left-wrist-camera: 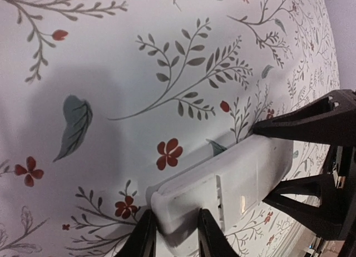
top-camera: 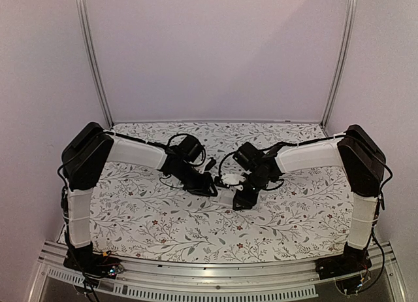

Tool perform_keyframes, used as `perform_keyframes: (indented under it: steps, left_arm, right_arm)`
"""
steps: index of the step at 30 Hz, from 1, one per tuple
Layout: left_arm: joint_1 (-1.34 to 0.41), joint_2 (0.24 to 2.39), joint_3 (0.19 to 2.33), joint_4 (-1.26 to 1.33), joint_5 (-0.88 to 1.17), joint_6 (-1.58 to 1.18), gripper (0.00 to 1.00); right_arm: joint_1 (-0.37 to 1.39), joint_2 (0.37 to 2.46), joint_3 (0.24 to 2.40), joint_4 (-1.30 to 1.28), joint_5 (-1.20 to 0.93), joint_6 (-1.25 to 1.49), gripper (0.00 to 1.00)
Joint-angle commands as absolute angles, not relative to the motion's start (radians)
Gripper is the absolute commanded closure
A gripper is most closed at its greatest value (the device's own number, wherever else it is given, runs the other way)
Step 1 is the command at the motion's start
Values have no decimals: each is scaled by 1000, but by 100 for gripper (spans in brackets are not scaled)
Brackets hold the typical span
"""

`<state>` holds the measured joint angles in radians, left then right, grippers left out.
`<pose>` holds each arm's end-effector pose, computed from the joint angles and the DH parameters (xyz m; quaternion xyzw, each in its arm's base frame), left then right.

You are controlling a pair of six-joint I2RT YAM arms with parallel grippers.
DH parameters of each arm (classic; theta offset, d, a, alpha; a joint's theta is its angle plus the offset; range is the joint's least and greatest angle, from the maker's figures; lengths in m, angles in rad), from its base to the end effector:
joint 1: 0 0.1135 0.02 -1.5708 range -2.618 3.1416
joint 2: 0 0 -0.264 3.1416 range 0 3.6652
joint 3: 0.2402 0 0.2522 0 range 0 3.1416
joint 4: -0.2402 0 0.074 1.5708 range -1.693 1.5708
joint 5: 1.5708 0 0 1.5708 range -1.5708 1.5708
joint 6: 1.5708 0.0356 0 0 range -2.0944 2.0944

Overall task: Load the batteries into the remote control
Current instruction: Press the battery cover on the remote control.

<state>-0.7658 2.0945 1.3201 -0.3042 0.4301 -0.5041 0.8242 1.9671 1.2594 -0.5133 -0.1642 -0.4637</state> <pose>0.2920 -0.3014 0.1200 0.1752 0.9326 -0.3078 0.0689 0.2568 0.2861 0.1409 -0.6006 0.7763 0.1105 0.1561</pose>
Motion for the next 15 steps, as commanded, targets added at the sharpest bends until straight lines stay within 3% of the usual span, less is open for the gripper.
perform_keyframes:
  steps: [1,15]
  left_arm:
    - [-810,2175,1244,-409,390,-511,77]
    - [-874,2180,1162,-334,453,-637,80]
  right_arm:
    - [820,2013,1267,-525,-126,-447,61]
    - [827,2015,1266,-488,-83,-387,75]
